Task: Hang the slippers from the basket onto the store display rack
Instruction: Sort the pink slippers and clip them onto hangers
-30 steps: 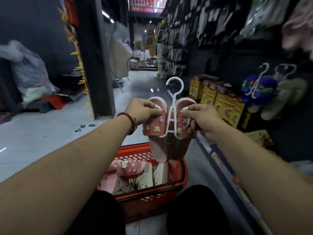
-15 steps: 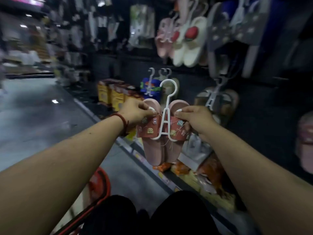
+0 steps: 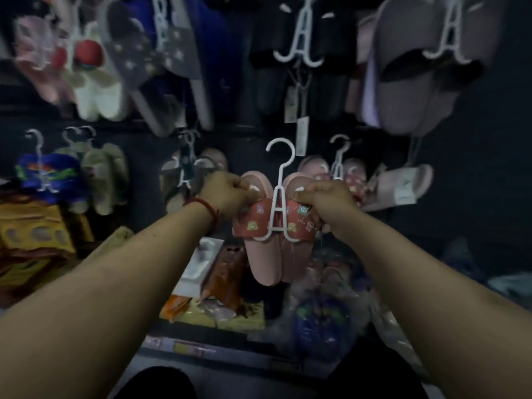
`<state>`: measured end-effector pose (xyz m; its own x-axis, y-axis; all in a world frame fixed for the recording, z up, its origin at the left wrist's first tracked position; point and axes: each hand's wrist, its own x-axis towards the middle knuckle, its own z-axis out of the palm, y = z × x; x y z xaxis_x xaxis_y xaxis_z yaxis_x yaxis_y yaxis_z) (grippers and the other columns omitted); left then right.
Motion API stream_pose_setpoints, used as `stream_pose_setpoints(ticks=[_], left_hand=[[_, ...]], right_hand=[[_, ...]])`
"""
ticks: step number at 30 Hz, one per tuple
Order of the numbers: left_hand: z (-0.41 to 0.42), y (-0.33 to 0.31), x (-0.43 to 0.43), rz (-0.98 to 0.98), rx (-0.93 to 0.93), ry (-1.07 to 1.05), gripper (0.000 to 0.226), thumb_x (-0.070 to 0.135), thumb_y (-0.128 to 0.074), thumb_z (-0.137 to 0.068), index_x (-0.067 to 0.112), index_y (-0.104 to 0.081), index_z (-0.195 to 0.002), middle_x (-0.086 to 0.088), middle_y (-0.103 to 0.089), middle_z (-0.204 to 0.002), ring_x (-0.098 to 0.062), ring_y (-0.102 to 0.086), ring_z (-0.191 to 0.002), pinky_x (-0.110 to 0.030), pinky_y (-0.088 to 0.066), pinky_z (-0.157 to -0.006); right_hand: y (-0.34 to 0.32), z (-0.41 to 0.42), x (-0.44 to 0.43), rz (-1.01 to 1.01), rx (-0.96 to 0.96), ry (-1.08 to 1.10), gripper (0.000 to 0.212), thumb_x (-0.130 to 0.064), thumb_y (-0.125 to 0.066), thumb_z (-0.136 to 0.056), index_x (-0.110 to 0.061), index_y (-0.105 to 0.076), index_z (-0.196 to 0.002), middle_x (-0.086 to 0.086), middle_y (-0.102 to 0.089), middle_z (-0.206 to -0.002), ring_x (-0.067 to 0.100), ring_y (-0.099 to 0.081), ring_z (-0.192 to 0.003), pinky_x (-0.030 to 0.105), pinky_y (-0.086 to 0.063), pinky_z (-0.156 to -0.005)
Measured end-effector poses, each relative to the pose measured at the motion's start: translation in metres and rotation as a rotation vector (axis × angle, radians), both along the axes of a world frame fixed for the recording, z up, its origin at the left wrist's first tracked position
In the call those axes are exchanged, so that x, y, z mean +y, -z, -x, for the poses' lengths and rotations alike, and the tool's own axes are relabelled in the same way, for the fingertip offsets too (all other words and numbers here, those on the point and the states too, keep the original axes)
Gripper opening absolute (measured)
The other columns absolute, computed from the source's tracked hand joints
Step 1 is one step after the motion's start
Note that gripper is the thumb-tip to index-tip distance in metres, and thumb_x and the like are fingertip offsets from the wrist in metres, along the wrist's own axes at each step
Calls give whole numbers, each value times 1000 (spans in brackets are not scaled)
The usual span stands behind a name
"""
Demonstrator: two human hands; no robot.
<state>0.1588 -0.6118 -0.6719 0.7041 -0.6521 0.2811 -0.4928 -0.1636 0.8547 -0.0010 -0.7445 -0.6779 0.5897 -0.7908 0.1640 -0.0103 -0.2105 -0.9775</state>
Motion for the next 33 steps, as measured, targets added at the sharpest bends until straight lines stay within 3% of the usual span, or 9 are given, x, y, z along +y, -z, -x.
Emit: stream_pose_setpoints(ticks=[4, 6, 10, 15, 18, 21, 26, 31, 33], left_hand=[[23, -2, -43, 2, -1, 79, 17, 17, -84, -79, 3, -76, -74, -12, -74, -74, -26, -71, -71, -46, -61, -80], [31, -2, -60, -8, 7, 113, 17, 17, -83, -80, 4, -75, -73, -8, -71, -67, -19, -66, -63, -39, -60, -74], [44, -3, -87, -35, 12, 177, 16, 16, -80, -84, 8, -71, -73, -4, -67, -65, -14, -62, -58, -28, -53, -65], [48, -4, -117, -12, 11, 204, 17, 15, -78, -86, -2, -72, -85, -8, -67, -72, -16, -63, -65, -25, -54, -65], [43, -7, -137, -2, -4, 207, 16, 16, -78, -86, 8, -72, -74, -8, -68, -71, -18, -65, -68, -29, -56, -70], [35, -9, -158, 0, 1, 203, 13, 16, -78, -86, 4, -74, -81, -12, -72, -79, -21, -68, -75, -33, -59, -75], [14, -2, -203, -5, -24, 186, 21, 13, -75, -87, -8, -73, -84, -12, -67, -75, -19, -63, -72, -36, -58, -78], [-6, 7, -249, -68, -13, 136, 21, 10, -71, -89, 4, -68, -69, -8, -64, -74, -19, -61, -82, -34, -54, -89], [-16, 9, -266, -92, -13, 128, 19, 12, -70, -90, 1, -69, -74, -12, -67, -80, -23, -62, -85, -38, -55, -92]], right_hand=[[-6, 34, -27, -9, 12, 78, 12, -7, -77, -83, 2, -70, -84, 3, -53, -41, 9, -44, -28, 13, -34, -37], [-6, 47, -36, -16, 15, 100, 12, -5, -75, -84, 0, -67, -78, 0, -52, -38, 7, -45, -27, 13, -33, -35], [0, 62, -53, -25, -8, 160, 13, -7, -77, -83, -3, -67, -76, 7, -59, -57, 8, -50, -33, 16, -40, -39], [-2, 66, -76, -39, -22, 207, 12, -11, -77, -84, -5, -69, -77, -4, -60, -46, 5, -53, -34, 15, -40, -39], [-7, 63, -92, -45, -22, 220, 10, -12, -77, -84, -5, -70, -82, -7, -62, -46, 3, -57, -37, 14, -42, -40], [-11, 56, -111, -41, -4, 228, 8, -13, -76, -85, -7, -70, -85, -7, -61, -45, 1, -53, -33, 12, -40, -38], [-6, 35, -152, -4, 64, 271, 20, -18, -77, -85, 0, -74, -94, 11, -71, -72, 8, -59, -44, 14, -44, -42], [7, 6, -200, 1, 53, 279, 15, -13, -78, -83, 0, -71, -83, -1, -60, -46, 3, -50, -31, 15, -37, -38], [10, -6, -217, -1, 63, 279, 18, -15, -80, -82, 1, -73, -86, 5, -65, -55, 8, -57, -40, 19, -43, -46]])
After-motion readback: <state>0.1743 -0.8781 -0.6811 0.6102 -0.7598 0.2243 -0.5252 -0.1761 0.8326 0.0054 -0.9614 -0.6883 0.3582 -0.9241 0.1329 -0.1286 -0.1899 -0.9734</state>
